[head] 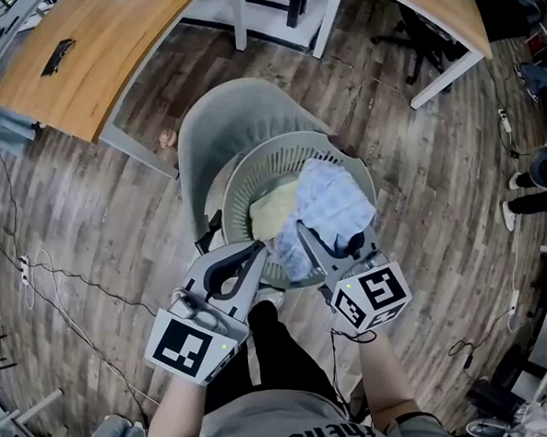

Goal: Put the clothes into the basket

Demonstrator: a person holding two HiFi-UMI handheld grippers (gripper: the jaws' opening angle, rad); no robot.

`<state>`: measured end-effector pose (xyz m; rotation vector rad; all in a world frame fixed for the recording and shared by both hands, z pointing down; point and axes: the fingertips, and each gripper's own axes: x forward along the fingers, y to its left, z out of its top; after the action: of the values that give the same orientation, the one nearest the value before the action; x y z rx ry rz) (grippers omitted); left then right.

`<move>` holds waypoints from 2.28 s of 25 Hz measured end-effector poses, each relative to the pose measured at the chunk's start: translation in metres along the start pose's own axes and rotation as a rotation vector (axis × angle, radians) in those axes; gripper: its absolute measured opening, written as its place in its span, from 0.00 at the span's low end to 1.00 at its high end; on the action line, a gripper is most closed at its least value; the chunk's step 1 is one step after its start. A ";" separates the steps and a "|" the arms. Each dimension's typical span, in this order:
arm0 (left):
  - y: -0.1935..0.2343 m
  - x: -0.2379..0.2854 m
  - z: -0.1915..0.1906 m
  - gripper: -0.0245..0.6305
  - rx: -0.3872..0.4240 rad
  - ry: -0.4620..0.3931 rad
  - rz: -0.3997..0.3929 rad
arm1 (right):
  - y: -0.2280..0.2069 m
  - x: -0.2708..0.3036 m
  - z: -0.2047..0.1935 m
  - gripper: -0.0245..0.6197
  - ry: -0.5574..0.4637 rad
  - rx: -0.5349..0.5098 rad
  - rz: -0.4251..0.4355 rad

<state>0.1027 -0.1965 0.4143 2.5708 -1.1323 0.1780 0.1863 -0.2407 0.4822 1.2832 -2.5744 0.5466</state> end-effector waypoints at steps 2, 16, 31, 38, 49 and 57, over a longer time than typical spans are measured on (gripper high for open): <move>0.002 0.001 -0.003 0.06 -0.006 0.005 0.000 | -0.001 0.004 -0.009 0.41 0.028 0.003 -0.005; 0.005 -0.002 -0.014 0.06 -0.026 0.029 -0.022 | -0.001 0.008 -0.037 0.44 0.122 0.033 -0.054; -0.003 -0.013 -0.013 0.06 -0.026 0.025 -0.030 | 0.009 -0.001 -0.013 0.40 0.038 0.044 -0.061; -0.009 -0.019 -0.006 0.06 -0.002 -0.009 -0.051 | 0.018 -0.013 -0.012 0.19 0.023 0.060 -0.079; -0.030 -0.044 0.001 0.06 0.029 -0.019 -0.129 | 0.054 -0.046 0.005 0.05 -0.042 0.056 -0.093; -0.048 -0.063 0.012 0.06 0.071 -0.045 -0.193 | 0.086 -0.075 0.025 0.05 -0.106 0.034 -0.109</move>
<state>0.0956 -0.1263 0.3764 2.7404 -0.9008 0.1177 0.1611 -0.1495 0.4137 1.4926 -2.5698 0.5166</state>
